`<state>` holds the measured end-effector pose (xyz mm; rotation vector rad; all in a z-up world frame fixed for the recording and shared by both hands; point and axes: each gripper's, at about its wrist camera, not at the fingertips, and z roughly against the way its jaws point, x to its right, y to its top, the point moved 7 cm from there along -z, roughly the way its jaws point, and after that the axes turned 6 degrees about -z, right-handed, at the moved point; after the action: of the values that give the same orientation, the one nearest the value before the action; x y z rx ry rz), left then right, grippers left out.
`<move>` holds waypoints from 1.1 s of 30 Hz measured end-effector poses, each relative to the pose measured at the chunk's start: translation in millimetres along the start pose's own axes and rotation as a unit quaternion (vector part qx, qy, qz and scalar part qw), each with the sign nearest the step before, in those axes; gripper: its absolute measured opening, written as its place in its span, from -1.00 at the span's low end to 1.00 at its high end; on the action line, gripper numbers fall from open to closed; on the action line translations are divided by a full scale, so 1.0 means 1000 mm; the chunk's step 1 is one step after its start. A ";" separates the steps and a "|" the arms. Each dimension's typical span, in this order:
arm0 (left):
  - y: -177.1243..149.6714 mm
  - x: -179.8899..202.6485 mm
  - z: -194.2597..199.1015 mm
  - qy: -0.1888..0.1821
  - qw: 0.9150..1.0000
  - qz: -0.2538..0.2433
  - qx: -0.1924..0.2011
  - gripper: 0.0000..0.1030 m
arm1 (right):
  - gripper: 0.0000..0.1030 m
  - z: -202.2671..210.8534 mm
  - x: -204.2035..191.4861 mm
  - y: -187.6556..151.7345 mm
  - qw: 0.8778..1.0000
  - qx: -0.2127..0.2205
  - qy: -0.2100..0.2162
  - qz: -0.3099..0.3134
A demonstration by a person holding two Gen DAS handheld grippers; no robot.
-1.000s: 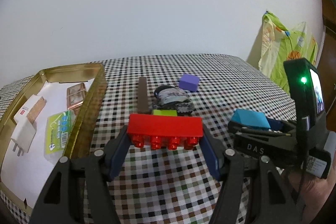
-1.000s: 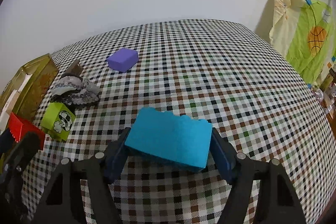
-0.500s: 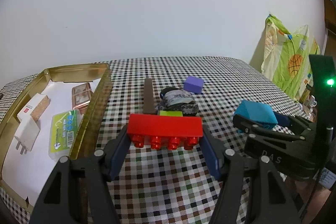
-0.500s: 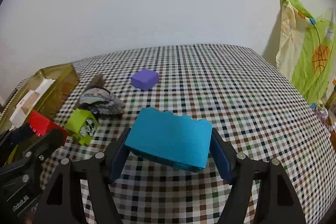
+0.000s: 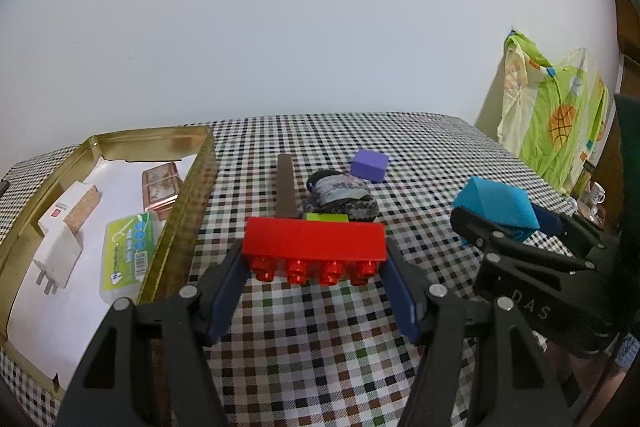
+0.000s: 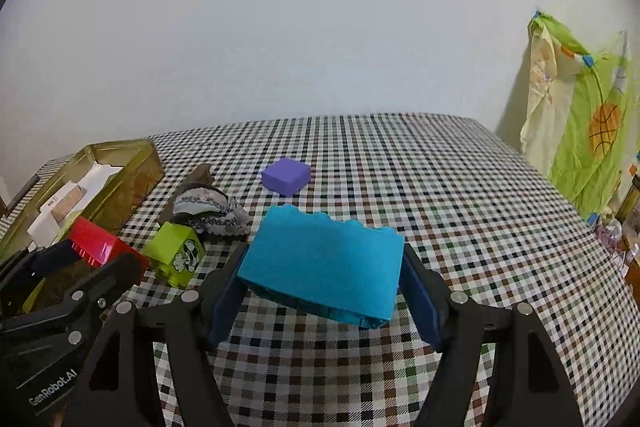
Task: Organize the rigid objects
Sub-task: 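Carry the red and blue blocks with both tools over the gold tray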
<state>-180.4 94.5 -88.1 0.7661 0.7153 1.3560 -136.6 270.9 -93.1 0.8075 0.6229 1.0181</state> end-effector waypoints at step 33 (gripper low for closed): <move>-0.001 -0.017 0.040 0.021 0.997 0.008 0.068 0.25 | 0.43 0.024 -0.020 0.000 0.998 0.056 0.008 0.003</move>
<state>-149.0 75.1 -65.6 0.8537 0.8423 1.3507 -126.1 245.8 -77.7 0.9000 0.6960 1.0024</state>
